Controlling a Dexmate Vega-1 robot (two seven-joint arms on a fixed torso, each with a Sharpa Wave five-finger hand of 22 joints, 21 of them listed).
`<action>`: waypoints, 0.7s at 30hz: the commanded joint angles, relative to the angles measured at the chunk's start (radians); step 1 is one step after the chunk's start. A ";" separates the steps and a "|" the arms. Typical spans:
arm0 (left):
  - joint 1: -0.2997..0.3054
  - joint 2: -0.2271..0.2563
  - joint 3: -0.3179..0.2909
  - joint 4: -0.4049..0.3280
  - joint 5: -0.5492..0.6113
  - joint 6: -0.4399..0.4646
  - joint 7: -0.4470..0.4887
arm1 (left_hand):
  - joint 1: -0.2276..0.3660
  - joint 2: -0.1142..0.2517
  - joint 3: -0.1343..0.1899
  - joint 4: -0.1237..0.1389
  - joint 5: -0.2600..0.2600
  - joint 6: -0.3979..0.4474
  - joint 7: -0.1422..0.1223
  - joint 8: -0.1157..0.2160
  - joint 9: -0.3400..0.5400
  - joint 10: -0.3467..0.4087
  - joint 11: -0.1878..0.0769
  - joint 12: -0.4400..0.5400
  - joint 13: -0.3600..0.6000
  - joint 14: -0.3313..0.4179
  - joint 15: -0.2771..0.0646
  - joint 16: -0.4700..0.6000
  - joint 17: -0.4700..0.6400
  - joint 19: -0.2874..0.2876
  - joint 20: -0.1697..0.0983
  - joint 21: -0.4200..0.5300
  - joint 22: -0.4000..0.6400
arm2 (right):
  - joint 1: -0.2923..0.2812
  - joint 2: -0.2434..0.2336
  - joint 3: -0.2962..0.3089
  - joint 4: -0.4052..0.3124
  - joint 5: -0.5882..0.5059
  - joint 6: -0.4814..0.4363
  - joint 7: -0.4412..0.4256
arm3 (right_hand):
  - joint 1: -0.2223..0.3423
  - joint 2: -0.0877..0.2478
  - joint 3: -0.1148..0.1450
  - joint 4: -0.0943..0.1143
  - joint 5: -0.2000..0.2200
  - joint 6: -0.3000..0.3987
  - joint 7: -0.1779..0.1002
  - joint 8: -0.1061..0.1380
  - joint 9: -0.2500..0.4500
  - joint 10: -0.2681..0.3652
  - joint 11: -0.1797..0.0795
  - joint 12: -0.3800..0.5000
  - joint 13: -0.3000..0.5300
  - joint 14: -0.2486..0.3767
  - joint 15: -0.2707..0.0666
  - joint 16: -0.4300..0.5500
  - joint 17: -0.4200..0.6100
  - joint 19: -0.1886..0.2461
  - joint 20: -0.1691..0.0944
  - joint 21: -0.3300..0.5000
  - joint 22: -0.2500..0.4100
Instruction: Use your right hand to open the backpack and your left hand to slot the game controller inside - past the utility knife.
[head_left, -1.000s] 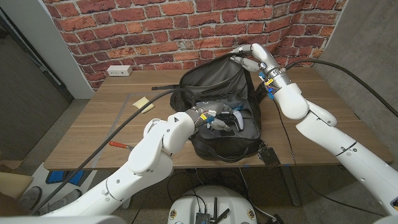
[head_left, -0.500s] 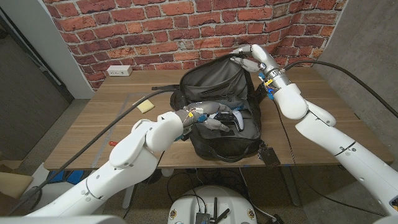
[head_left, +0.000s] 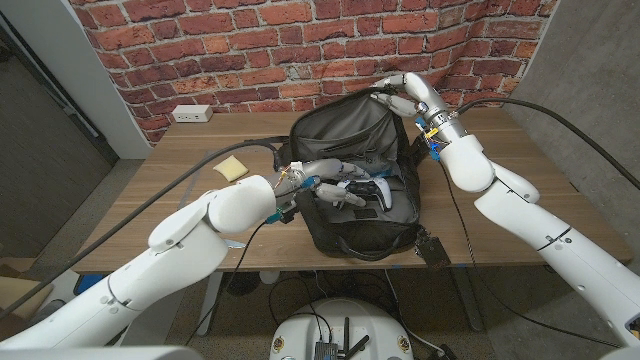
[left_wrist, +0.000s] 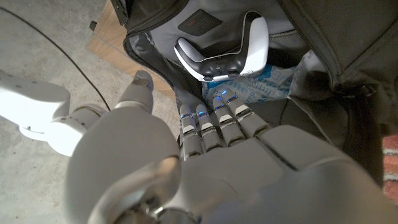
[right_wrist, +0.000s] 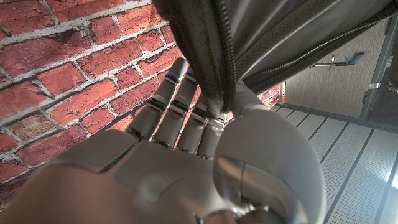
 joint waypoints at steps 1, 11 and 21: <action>0.034 0.070 -0.100 0.033 -0.349 -0.032 0.105 | -0.002 0.007 -0.002 0.004 0.000 0.020 0.000 0.007 0.002 0.018 0.001 0.006 0.001 0.014 -0.078 0.000 0.001 0.022 -0.069 0.002 0.005 | 0.004 0.003 -0.005 0.004 -0.005 -0.008 -0.012 | -0.006 0.004 0.008 0.002 0.007 0.008 0.004 0.006 0.004 0.004 0.007 0.000 0.002 -0.002 -0.085 -0.001 0.002 -0.006 -0.151 0.011 0.000; 0.045 0.130 -0.140 0.073 -0.583 -0.067 0.133 | -0.004 0.009 -0.003 0.005 0.000 0.021 0.004 0.002 0.002 0.020 -0.002 0.003 0.001 0.022 -0.079 0.000 0.001 0.040 -0.071 0.006 0.006 | 0.009 0.010 -0.012 0.007 -0.019 -0.023 -0.024 | -0.004 0.005 0.009 0.000 0.007 0.006 0.002 0.005 0.004 0.003 0.009 -0.001 0.003 -0.002 -0.087 -0.002 0.004 -0.007 -0.150 0.015 -0.001; 0.107 0.190 -0.218 0.122 -0.791 -0.128 0.158 | -0.010 0.021 -0.003 0.010 -0.001 0.026 0.015 -0.001 0.003 0.032 0.000 0.004 0.002 0.033 -0.076 0.001 0.002 0.042 -0.068 0.005 0.008 | 0.020 0.015 -0.023 0.012 -0.025 -0.035 -0.025 | -0.006 0.004 0.009 0.001 0.007 0.007 0.002 0.005 0.004 0.003 0.008 -0.002 0.003 -0.002 -0.085 -0.003 0.005 -0.008 -0.150 0.019 -0.001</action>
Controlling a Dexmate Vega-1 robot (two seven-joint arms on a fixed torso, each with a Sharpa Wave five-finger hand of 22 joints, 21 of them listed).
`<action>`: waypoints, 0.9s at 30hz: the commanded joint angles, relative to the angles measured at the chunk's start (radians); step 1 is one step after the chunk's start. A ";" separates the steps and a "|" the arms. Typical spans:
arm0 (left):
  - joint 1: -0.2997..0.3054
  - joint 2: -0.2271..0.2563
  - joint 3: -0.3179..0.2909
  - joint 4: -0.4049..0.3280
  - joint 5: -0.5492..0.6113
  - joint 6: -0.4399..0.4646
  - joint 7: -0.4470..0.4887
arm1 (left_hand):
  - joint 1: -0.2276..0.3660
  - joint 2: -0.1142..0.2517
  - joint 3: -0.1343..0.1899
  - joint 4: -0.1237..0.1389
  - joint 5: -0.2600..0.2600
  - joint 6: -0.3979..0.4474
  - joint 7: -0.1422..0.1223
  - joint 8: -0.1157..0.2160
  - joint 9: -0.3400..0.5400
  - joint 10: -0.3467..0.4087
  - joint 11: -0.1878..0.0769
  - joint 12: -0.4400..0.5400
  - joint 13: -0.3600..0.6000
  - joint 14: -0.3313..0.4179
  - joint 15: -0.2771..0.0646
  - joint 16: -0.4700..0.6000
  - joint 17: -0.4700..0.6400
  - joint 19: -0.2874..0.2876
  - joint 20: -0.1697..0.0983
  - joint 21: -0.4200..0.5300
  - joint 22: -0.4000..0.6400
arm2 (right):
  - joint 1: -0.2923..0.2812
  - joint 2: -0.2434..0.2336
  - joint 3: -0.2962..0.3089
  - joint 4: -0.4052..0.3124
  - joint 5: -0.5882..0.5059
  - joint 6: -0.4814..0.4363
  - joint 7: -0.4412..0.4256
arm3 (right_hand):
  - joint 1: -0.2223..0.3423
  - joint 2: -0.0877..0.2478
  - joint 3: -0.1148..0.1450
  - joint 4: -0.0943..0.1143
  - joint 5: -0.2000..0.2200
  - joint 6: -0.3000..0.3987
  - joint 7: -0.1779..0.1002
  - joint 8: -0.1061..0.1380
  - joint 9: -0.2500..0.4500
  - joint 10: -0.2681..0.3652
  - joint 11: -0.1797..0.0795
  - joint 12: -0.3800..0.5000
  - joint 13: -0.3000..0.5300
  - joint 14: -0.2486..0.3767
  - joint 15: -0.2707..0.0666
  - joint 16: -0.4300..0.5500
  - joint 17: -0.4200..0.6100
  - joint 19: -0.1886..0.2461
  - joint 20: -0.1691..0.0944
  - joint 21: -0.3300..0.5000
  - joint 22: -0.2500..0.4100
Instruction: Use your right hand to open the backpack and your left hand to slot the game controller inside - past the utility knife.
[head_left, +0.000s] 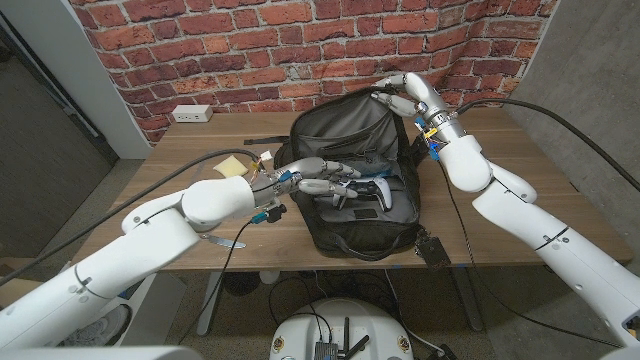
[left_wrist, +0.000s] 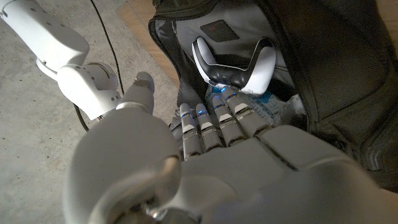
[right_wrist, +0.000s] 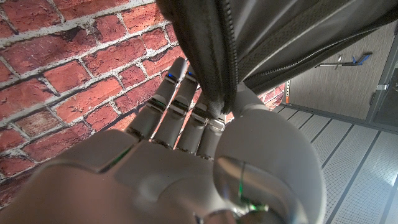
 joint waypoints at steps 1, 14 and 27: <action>0.063 0.079 -0.095 0.063 -0.291 -0.069 0.029 | -0.005 0.015 0.001 0.006 -0.002 0.008 0.009 -0.002 0.003 0.017 -0.004 0.004 0.002 0.023 -0.073 0.003 0.003 0.009 -0.070 0.005 0.003 | 0.012 0.007 -0.013 0.007 -0.010 -0.014 -0.005 | -0.006 0.004 0.007 -0.001 0.002 0.005 0.003 0.006 0.004 0.002 0.010 -0.003 0.003 -0.003 -0.085 -0.003 0.005 -0.003 -0.156 0.004 0.002; 0.178 0.126 -0.205 0.114 -0.442 -0.172 0.049 | -0.029 0.031 0.007 0.009 -0.003 0.064 0.015 0.005 0.004 0.075 -0.007 0.013 0.003 0.113 -0.096 0.016 0.003 0.053 -0.059 0.016 0.006 | 0.020 0.009 -0.020 0.006 -0.014 -0.028 -0.006 | -0.005 0.005 0.008 -0.002 0.003 0.004 0.001 0.005 0.004 0.002 0.008 -0.003 0.004 -0.004 -0.087 -0.005 0.007 -0.006 -0.156 0.008 0.001; 0.259 0.153 -0.281 0.127 -0.482 -0.190 0.073 | -0.063 0.052 0.024 0.010 -0.005 0.129 0.026 0.007 0.004 0.200 -0.015 0.033 0.005 0.242 -0.118 0.027 0.007 0.135 -0.063 0.036 0.011 | 0.013 0.004 -0.016 0.001 -0.013 -0.034 -0.013 | -0.006 0.005 0.009 -0.002 0.004 0.005 0.002 0.005 0.004 0.001 0.008 -0.004 0.004 -0.004 -0.086 -0.006 0.009 -0.008 -0.156 0.013 0.000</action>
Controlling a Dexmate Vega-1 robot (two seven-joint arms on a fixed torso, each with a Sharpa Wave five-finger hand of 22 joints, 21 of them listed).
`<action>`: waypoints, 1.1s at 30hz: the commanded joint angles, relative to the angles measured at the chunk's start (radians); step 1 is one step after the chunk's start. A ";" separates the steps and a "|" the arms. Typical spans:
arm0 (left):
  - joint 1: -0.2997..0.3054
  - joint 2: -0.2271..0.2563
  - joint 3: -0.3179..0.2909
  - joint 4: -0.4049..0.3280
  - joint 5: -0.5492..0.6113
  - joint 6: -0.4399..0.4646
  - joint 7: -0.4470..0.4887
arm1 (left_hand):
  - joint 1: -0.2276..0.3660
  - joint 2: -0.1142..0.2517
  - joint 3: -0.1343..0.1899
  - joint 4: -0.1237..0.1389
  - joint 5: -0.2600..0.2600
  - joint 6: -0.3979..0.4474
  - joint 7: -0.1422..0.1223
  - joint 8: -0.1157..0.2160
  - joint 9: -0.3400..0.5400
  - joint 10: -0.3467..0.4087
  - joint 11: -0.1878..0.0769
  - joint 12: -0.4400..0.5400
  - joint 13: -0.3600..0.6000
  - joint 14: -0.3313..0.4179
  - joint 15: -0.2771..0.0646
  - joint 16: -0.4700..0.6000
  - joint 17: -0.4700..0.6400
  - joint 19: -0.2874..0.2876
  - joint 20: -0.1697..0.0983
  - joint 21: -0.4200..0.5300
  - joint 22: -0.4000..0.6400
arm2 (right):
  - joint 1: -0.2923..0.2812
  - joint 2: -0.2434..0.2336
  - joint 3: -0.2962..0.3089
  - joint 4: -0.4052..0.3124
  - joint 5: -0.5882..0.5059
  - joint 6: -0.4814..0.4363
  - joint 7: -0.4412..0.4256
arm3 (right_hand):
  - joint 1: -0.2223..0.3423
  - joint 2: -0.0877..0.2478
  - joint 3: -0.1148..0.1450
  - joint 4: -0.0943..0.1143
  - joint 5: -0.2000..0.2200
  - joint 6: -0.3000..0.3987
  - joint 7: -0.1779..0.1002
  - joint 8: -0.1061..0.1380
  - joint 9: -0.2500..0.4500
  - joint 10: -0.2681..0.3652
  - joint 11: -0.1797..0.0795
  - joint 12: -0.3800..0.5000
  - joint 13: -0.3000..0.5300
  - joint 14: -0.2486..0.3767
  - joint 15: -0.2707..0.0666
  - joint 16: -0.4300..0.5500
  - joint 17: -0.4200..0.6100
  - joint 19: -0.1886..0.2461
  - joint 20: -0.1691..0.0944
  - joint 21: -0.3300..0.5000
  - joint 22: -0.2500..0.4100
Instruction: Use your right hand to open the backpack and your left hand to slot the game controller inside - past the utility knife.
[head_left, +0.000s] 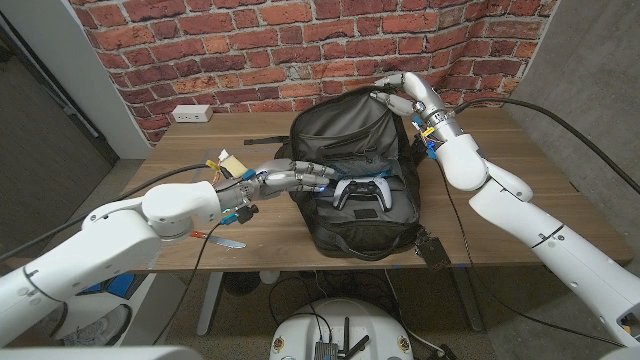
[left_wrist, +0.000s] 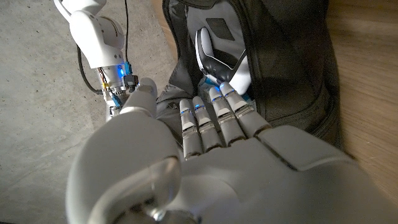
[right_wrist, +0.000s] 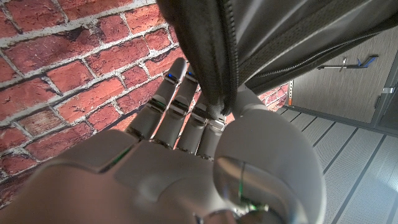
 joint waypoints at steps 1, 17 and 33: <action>0.081 0.027 -0.083 0.022 -0.066 -0.025 0.017 | -0.017 0.005 0.013 -0.003 -0.001 0.032 0.001 0.007 0.004 0.054 -0.004 0.014 0.003 0.042 -0.112 0.009 0.004 0.025 -0.057 0.009 0.006 | -0.005 -0.002 0.001 -0.006 -0.001 -0.007 -0.008 | -0.006 0.005 0.009 -0.001 0.004 0.009 0.002 0.006 0.004 0.005 0.004 -0.005 0.005 -0.004 -0.086 -0.007 0.004 -0.004 -0.152 0.007 0.002; 0.167 0.013 -0.197 0.032 -0.077 -0.002 0.011 | -0.031 0.016 0.026 -0.006 -0.001 0.079 0.002 0.012 0.005 0.102 0.006 0.016 0.004 0.090 -0.124 0.008 0.005 0.042 -0.054 0.010 0.007 | -0.007 -0.004 0.005 -0.009 0.006 -0.016 -0.010 | -0.008 0.004 0.008 -0.001 0.004 0.011 0.000 0.006 0.004 0.006 0.003 -0.005 0.006 -0.004 -0.086 -0.008 0.007 -0.006 -0.152 0.014 0.001; 0.212 -0.059 -0.265 0.053 -0.040 0.015 0.008 | -0.036 0.021 0.035 -0.009 -0.001 0.095 0.002 0.010 0.006 0.132 0.004 0.018 0.006 0.100 -0.123 0.001 0.004 0.050 -0.053 0.010 0.007 | -0.005 -0.001 0.000 -0.022 0.012 -0.036 -0.005 | -0.009 0.004 0.008 -0.001 0.004 0.008 0.002 0.005 0.005 0.006 0.005 -0.006 0.006 -0.005 -0.084 -0.010 0.008 -0.008 -0.152 0.020 0.000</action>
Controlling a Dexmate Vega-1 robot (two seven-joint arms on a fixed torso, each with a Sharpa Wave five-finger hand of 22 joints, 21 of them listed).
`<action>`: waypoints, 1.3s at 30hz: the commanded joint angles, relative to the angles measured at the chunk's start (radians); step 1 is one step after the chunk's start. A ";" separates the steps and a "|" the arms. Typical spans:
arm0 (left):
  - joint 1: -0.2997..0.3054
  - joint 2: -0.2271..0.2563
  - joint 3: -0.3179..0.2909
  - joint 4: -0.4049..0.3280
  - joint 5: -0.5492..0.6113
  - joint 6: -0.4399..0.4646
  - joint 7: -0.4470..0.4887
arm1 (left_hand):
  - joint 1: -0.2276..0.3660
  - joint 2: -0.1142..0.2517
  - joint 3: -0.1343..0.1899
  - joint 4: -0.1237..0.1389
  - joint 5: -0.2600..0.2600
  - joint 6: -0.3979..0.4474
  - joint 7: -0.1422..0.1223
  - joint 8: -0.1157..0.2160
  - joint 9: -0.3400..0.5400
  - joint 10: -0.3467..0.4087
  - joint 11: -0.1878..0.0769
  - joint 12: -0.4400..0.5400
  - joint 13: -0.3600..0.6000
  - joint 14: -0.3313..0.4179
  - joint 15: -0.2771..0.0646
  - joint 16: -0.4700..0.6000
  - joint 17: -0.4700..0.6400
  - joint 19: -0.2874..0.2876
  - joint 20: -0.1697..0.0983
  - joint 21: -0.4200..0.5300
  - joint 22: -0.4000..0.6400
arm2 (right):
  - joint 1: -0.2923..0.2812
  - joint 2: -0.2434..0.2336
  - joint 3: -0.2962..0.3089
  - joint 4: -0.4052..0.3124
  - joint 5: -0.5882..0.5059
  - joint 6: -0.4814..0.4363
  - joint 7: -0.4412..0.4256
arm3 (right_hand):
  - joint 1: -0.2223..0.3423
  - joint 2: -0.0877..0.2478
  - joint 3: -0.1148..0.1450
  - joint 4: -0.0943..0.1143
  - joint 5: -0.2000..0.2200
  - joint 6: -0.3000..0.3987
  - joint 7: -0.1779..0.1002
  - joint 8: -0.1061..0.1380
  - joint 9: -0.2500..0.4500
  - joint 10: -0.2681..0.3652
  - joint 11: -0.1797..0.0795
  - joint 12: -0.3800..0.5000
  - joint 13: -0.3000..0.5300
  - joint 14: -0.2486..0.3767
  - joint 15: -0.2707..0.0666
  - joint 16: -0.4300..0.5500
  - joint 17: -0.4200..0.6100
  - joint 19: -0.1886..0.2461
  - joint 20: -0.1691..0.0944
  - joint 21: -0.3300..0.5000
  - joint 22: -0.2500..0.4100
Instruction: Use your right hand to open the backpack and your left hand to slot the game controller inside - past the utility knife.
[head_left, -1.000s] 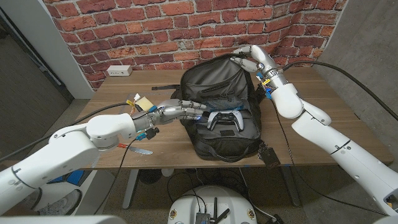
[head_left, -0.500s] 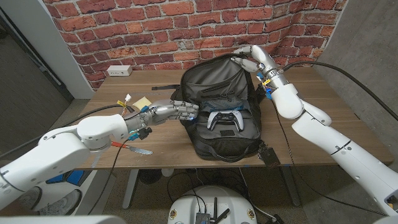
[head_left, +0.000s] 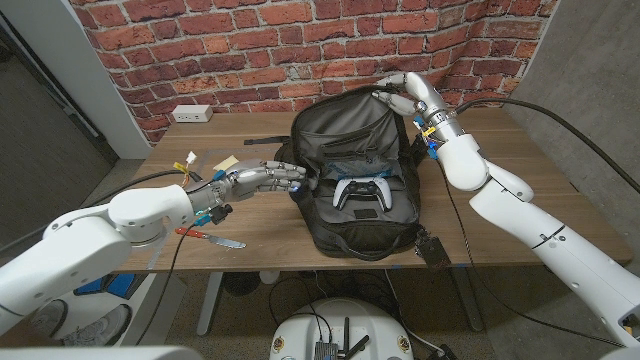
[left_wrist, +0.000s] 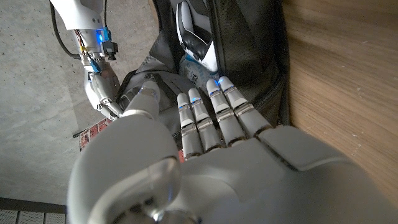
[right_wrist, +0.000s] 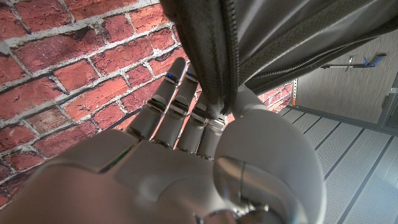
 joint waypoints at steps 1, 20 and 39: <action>0.028 -0.044 -0.046 0.019 0.024 0.013 -0.006 | -0.010 0.004 0.011 0.002 -0.001 0.011 -0.002 0.003 0.006 0.009 0.001 0.004 0.005 0.010 -0.115 0.001 0.005 0.008 -0.049 0.005 0.003 | -0.004 -0.001 -0.001 -0.015 0.005 -0.013 0.003 | -0.010 0.003 0.005 0.005 0.005 0.006 0.001 0.008 0.004 0.006 0.006 -0.006 0.001 -0.005 -0.084 -0.003 0.004 -0.001 -0.152 0.006 0.000; -0.015 -0.063 -0.026 0.045 0.049 0.033 0.019 | -0.014 0.008 0.018 0.001 -0.001 0.016 0.000 -0.001 0.006 0.012 -0.001 -0.002 0.006 0.014 -0.114 -0.005 0.005 0.009 -0.049 0.003 0.004 | -0.074 -0.046 0.043 -0.076 0.025 -0.010 0.010 | -0.009 0.003 0.006 0.003 0.006 0.008 0.001 0.009 0.004 0.007 0.010 -0.005 0.003 -0.005 -0.086 -0.004 0.007 -0.003 -0.152 0.013 -0.001; 0.026 -0.143 -0.016 0.054 0.087 -0.007 0.124 | -0.018 0.012 0.027 -0.002 -0.001 0.024 -0.006 -0.004 0.007 0.008 -0.001 -0.012 0.007 0.009 -0.110 -0.013 0.005 0.007 -0.046 0.000 0.005 | -0.144 -0.091 0.084 -0.111 0.035 0.008 0.025 | -0.011 0.003 0.007 0.003 0.006 0.009 -0.002 0.010 0.004 0.010 0.007 -0.005 0.004 -0.004 -0.086 -0.006 0.009 -0.006 -0.151 0.020 -0.002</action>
